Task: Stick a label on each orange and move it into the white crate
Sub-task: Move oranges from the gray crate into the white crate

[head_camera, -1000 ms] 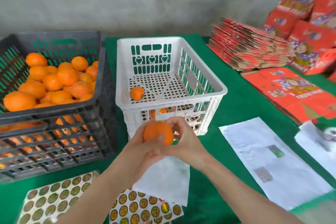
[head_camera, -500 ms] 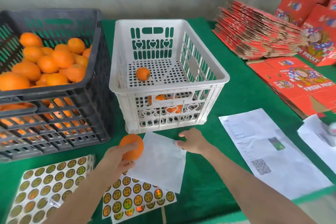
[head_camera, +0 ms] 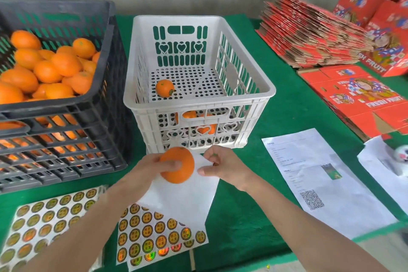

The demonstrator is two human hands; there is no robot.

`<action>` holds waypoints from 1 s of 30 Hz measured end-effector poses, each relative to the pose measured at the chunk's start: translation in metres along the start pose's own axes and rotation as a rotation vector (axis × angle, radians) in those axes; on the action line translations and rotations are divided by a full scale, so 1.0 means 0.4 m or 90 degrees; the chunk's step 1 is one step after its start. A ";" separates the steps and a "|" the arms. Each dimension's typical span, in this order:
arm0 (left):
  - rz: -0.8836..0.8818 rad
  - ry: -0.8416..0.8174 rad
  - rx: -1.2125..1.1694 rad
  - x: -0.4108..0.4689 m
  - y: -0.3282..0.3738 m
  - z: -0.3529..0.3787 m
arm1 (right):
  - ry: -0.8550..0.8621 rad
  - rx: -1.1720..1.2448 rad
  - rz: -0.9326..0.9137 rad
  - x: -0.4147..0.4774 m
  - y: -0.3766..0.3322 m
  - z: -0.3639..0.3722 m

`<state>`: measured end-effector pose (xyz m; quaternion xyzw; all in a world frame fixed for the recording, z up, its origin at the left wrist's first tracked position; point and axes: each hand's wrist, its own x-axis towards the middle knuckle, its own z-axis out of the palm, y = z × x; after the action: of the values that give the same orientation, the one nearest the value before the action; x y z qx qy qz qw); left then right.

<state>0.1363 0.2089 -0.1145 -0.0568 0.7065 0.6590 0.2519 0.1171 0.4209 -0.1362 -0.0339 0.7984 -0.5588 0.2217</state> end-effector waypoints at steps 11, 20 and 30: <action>-0.016 -0.089 0.019 0.024 0.020 -0.065 | -0.141 0.120 0.004 -0.037 -0.034 -0.078; -0.041 -0.115 0.033 0.022 0.021 -0.075 | -0.147 0.080 0.000 -0.028 -0.038 -0.050; -0.085 -0.115 -0.016 0.031 0.010 -0.060 | -0.120 0.032 -0.034 -0.045 -0.022 -0.023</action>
<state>0.1171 0.1893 -0.1160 -0.0475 0.6670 0.6521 0.3572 0.1278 0.4313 -0.1201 -0.1022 0.7583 -0.5790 0.2818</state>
